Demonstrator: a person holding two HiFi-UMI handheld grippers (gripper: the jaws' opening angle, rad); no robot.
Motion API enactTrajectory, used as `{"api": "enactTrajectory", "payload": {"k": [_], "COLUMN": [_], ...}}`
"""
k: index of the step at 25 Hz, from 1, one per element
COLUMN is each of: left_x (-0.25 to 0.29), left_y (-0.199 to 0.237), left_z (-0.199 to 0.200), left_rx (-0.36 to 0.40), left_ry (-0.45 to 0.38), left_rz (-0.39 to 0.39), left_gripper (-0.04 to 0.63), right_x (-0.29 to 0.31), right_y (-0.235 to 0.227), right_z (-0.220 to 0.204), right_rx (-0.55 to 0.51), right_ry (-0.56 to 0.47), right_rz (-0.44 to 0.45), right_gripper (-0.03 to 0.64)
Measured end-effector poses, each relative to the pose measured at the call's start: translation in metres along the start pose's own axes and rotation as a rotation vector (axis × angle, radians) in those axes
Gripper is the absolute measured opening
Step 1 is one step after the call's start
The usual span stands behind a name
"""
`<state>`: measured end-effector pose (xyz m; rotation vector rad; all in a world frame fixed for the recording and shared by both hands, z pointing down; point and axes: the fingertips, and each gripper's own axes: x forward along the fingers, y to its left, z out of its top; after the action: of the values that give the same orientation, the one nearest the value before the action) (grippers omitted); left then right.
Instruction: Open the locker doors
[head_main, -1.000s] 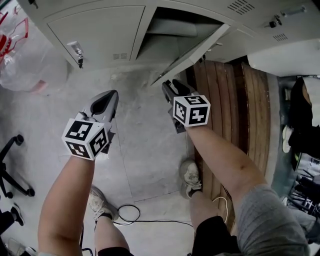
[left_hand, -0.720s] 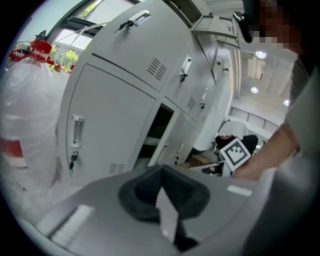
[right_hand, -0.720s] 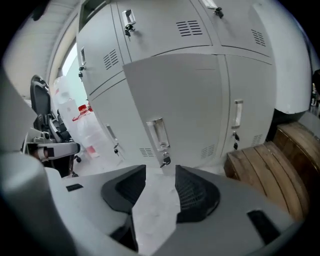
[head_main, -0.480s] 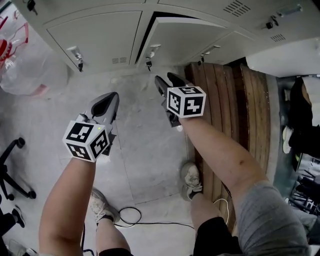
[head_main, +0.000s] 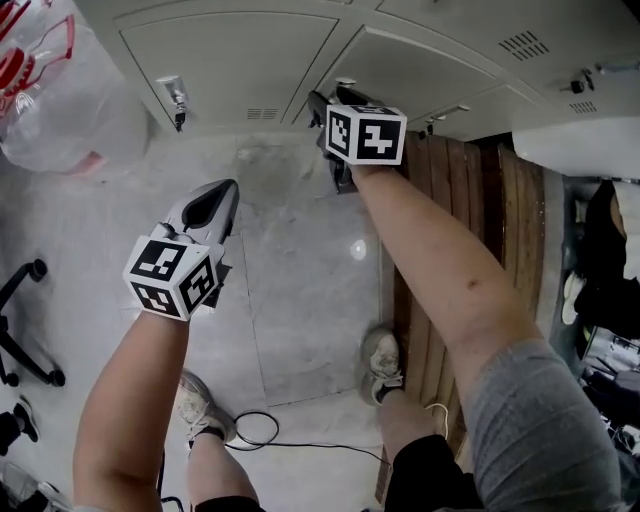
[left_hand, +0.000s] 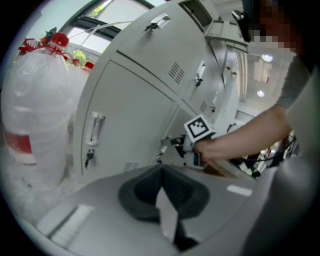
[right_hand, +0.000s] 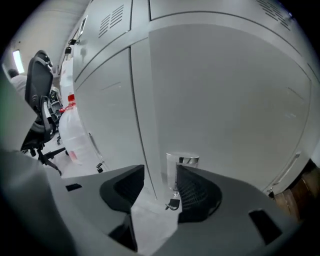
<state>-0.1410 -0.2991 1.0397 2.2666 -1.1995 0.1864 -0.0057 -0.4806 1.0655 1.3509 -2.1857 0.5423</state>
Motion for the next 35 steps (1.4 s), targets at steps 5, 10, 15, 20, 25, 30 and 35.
{"api": "enactTrajectory", "payload": {"k": [5, 10, 15, 20, 25, 30, 35], "left_x": [-0.004, -0.008, -0.01, -0.015, -0.028, -0.044, -0.053], "left_y": [0.015, 0.022, 0.019, 0.006, 0.004, 0.008, 0.009], "left_z": [-0.004, -0.003, -0.004, -0.005, -0.001, -0.005, -0.016], "left_rx": [-0.021, -0.028, -0.036, -0.033, -0.029, -0.026, -0.026], "left_ry": [-0.003, -0.007, -0.012, -0.014, -0.021, -0.016, -0.002], "left_rz": [0.015, 0.02, 0.018, -0.004, -0.002, 0.01, 0.014], "left_gripper": [0.005, 0.005, 0.005, 0.005, 0.005, 0.005, 0.005], "right_x": [0.016, 0.016, -0.013, -0.038, -0.045, -0.066, -0.097], "right_y": [-0.008, 0.001, 0.009, -0.001, -0.006, -0.009, -0.017], "right_z": [0.009, 0.006, -0.021, -0.04, -0.045, -0.062, -0.09], "right_rx": [0.025, 0.009, 0.03, 0.153, 0.265, 0.277, 0.253], "right_ry": [-0.007, 0.009, 0.006, 0.034, 0.078, 0.09, 0.103], "right_rz": [-0.061, -0.028, -0.019, -0.099, -0.108, -0.084, -0.032], "right_gripper": [0.205, 0.213, 0.206, 0.149, 0.13, 0.131, 0.13]}}
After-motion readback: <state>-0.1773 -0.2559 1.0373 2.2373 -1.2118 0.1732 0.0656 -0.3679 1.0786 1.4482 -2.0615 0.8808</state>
